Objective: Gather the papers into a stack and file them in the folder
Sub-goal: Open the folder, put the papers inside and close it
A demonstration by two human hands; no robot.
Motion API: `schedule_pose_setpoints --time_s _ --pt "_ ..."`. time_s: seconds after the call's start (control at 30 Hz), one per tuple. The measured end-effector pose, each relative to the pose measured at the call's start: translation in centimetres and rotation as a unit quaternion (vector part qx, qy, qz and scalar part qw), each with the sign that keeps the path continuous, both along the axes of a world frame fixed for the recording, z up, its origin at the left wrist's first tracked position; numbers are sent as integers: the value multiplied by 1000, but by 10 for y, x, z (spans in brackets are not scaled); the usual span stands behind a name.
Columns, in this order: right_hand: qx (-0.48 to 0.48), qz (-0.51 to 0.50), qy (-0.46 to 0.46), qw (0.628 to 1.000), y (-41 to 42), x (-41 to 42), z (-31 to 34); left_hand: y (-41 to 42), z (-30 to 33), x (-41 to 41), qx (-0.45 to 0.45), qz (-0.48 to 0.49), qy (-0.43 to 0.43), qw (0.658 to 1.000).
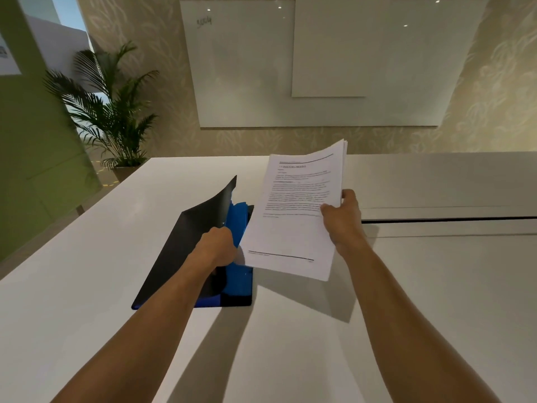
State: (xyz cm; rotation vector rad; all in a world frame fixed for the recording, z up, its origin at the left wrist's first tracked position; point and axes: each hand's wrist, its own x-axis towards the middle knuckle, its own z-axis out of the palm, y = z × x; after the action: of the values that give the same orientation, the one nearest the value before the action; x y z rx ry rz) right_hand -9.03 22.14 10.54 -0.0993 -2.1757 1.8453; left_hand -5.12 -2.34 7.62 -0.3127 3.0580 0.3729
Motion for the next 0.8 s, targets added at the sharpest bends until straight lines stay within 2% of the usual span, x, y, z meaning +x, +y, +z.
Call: schedule_pose_setpoints --time_s 0.2,0.4,0.57,0.8 --pt "70 36 20 997 -30 8 -11 18 11 -1 16 6 16 1000" --pt "107 109 -29 988 -42 8 -19 34 16 -1 -2 -21 19 1000" --pt "188 130 -72 971 -40 -3 -17 44 12 3 0 -21 10 1000" --pt "210 133 -65 966 -51 -11 -20 62 16 5 17 -31 2 999"
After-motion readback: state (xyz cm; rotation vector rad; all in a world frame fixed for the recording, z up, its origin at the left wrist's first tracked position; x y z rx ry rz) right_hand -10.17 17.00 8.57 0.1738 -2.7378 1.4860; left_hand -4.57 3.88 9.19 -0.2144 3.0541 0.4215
